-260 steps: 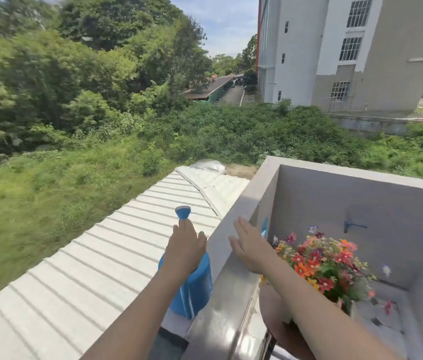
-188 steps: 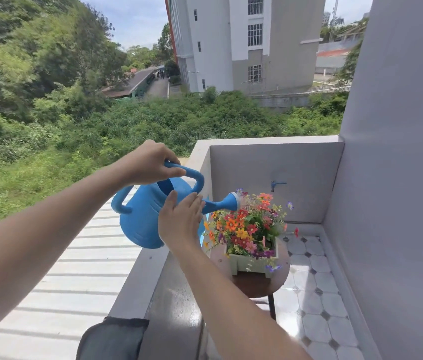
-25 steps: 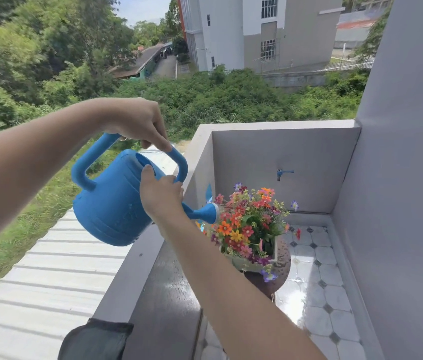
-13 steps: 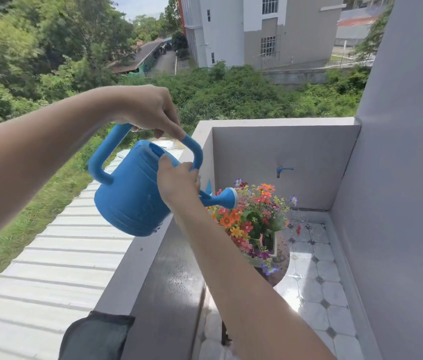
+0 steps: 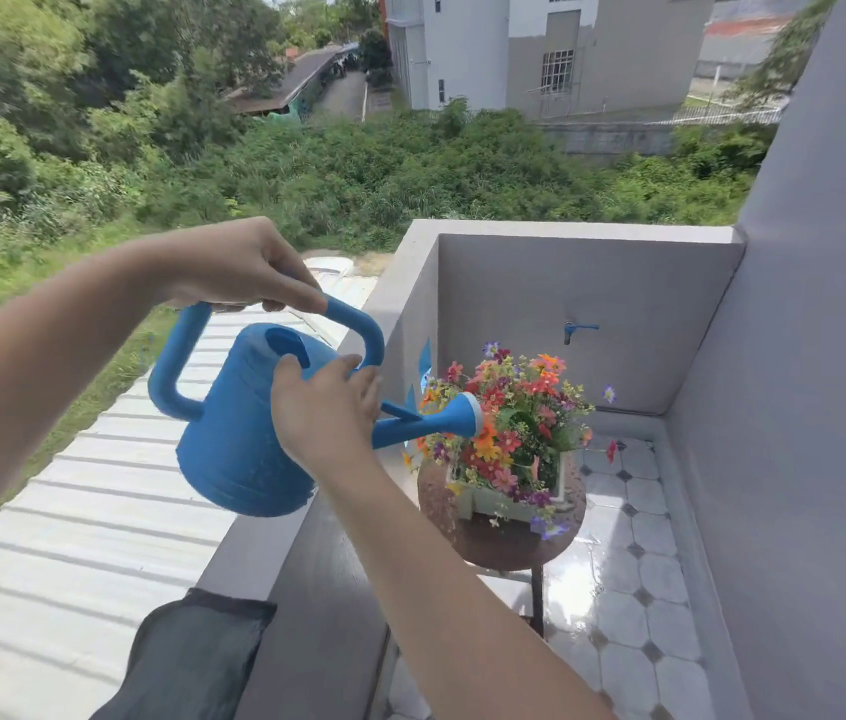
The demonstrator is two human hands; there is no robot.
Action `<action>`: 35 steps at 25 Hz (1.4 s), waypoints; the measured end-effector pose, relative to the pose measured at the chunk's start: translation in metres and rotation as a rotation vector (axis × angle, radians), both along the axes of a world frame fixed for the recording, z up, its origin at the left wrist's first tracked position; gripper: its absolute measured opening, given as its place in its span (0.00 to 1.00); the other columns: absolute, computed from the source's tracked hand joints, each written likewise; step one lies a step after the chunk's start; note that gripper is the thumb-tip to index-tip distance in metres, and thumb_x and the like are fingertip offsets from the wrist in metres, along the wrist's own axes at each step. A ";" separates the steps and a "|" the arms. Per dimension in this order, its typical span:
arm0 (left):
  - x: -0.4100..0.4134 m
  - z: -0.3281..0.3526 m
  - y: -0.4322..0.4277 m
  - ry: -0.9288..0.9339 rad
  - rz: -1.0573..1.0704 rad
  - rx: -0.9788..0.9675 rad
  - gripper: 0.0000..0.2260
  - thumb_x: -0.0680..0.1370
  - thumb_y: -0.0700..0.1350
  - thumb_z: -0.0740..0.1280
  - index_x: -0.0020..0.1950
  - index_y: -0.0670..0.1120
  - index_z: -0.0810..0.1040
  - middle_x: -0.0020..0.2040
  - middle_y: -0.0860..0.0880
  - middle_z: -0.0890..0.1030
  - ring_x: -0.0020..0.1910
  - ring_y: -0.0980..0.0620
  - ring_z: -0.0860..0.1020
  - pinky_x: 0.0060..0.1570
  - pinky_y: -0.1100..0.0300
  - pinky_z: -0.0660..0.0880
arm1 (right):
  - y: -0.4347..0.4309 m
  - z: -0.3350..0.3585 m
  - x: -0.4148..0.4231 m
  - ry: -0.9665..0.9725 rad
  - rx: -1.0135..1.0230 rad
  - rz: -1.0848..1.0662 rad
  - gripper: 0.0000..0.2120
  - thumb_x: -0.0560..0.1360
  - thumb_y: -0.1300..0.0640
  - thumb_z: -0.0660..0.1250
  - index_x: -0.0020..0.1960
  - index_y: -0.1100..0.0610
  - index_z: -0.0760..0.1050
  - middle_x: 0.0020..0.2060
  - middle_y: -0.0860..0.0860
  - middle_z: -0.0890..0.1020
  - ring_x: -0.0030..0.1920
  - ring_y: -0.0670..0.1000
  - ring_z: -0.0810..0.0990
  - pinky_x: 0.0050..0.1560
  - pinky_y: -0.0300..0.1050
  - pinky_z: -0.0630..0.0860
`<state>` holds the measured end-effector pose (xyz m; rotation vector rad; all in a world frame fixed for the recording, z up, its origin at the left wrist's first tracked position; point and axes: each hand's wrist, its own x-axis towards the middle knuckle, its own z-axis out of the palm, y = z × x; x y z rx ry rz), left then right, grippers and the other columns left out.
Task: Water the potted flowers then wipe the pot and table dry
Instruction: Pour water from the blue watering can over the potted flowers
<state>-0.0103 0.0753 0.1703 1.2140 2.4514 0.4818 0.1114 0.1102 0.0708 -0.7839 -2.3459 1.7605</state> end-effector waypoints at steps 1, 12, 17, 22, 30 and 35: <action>-0.002 -0.009 -0.011 -0.065 0.022 0.072 0.18 0.60 0.63 0.73 0.41 0.51 0.85 0.22 0.53 0.71 0.22 0.54 0.63 0.21 0.64 0.59 | -0.002 -0.004 -0.001 -0.005 0.044 0.009 0.35 0.80 0.46 0.49 0.75 0.65 0.38 0.76 0.61 0.41 0.76 0.55 0.37 0.74 0.51 0.37; 0.016 -0.134 -0.076 -0.001 0.609 0.660 0.05 0.70 0.50 0.71 0.42 0.50 0.83 0.33 0.58 0.81 0.34 0.60 0.78 0.40 0.64 0.73 | 0.001 -0.075 -0.047 0.008 0.502 0.171 0.29 0.82 0.49 0.46 0.76 0.66 0.47 0.76 0.60 0.50 0.77 0.56 0.44 0.75 0.52 0.43; 0.025 -0.170 -0.082 0.205 0.831 0.701 0.07 0.76 0.46 0.67 0.48 0.44 0.82 0.36 0.48 0.82 0.38 0.50 0.79 0.43 0.59 0.74 | -0.001 -0.109 -0.083 0.046 0.618 0.385 0.27 0.82 0.51 0.45 0.76 0.64 0.47 0.77 0.57 0.50 0.77 0.54 0.46 0.76 0.51 0.46; 0.031 -0.207 -0.078 0.206 1.048 0.752 0.14 0.78 0.48 0.64 0.58 0.41 0.79 0.35 0.48 0.81 0.33 0.52 0.76 0.39 0.67 0.71 | -0.002 -0.139 -0.107 0.043 0.701 0.529 0.26 0.82 0.51 0.44 0.77 0.61 0.46 0.77 0.55 0.49 0.77 0.51 0.46 0.76 0.49 0.46; 0.035 -0.224 -0.070 0.172 1.135 0.751 0.15 0.79 0.48 0.62 0.61 0.42 0.77 0.39 0.50 0.79 0.35 0.54 0.75 0.38 0.70 0.69 | 0.015 -0.157 -0.120 0.136 0.733 0.692 0.24 0.83 0.54 0.46 0.76 0.61 0.49 0.77 0.53 0.51 0.77 0.49 0.48 0.75 0.45 0.47; 0.043 -0.223 -0.063 0.175 1.127 0.734 0.12 0.80 0.47 0.60 0.55 0.41 0.78 0.35 0.51 0.76 0.30 0.58 0.72 0.34 0.73 0.67 | 0.022 -0.161 -0.121 0.160 0.787 0.733 0.24 0.83 0.54 0.45 0.76 0.61 0.49 0.77 0.54 0.52 0.77 0.49 0.49 0.76 0.45 0.48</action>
